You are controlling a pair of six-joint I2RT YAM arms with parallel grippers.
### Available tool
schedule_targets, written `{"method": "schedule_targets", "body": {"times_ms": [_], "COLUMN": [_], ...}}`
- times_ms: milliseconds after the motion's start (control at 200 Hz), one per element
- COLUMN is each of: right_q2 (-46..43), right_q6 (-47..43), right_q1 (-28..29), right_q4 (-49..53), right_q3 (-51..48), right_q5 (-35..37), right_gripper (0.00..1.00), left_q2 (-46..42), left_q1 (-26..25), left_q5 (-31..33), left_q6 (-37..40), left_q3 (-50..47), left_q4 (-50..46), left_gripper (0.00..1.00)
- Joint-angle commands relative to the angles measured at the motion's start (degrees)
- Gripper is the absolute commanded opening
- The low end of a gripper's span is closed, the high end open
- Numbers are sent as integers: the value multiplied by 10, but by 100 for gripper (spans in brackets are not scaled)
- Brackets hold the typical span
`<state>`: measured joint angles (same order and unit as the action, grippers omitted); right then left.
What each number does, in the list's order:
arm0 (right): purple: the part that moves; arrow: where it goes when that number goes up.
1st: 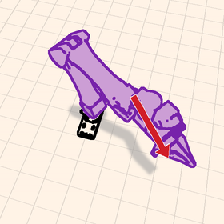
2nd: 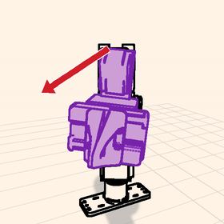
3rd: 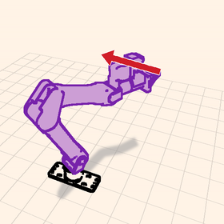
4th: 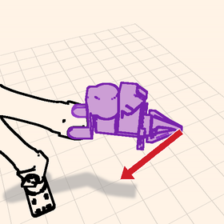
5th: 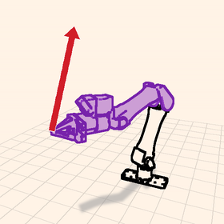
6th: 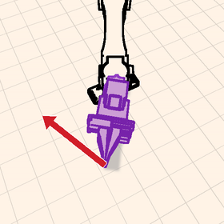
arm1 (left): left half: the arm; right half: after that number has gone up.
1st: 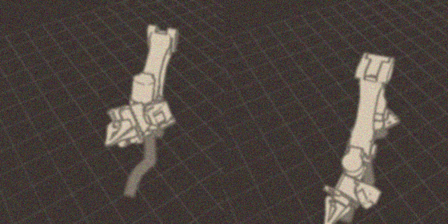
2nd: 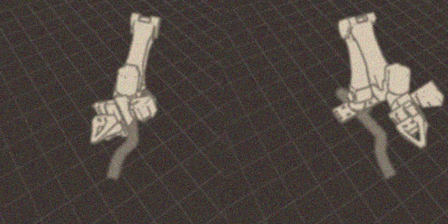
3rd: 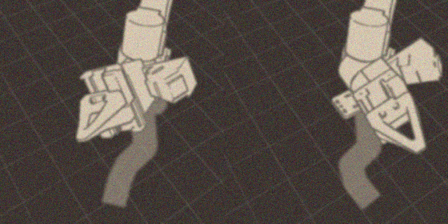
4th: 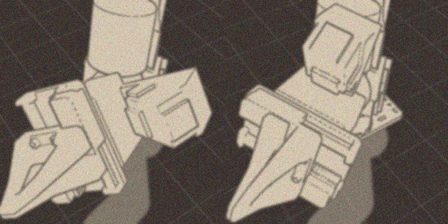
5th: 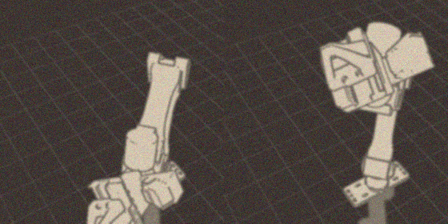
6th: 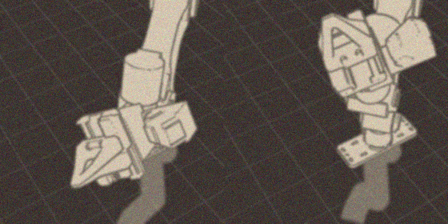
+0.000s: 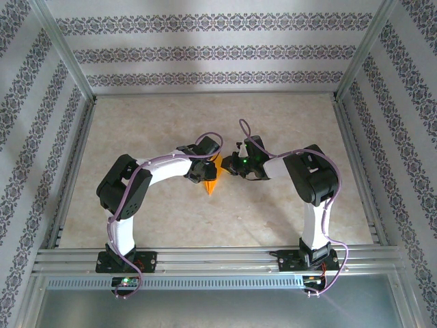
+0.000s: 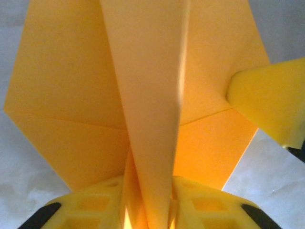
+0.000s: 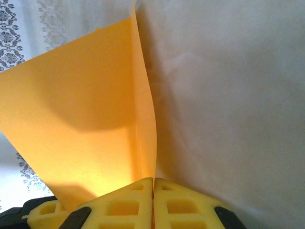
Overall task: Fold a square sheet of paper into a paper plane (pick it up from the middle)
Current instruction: Turn over a paper plane at the top-center of the table, then move the paper plane to the top-center of the table.
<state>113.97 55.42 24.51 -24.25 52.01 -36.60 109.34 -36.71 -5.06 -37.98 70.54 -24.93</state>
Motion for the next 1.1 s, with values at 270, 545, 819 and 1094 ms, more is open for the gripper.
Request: {"method": "schedule_targets", "body": {"times_ms": [270, 545, 819, 1094], "right_q2": [-25, -129, -155, -190], "right_q6": [-20, -106, -117, -137], "right_q1": [-8, -29, -32, -39], "right_q4": [18, 133, 159, 198], "right_q3": [9, 10, -5, -20], "right_q5": [-2, 68, 93, 149], "right_gripper": [24, 39, 40, 47], "left_q2": [-25, -36, 8, 27], "left_q1": [-6, 1, 4, 4], "left_q5": [51, 87, 86, 87], "left_q6": [10, 44, 38, 28], "left_q3": [26, 36, 65, 71], "left_q4": [-52, -104, -129, -131], "left_gripper": [6, 7, 13, 14]}}
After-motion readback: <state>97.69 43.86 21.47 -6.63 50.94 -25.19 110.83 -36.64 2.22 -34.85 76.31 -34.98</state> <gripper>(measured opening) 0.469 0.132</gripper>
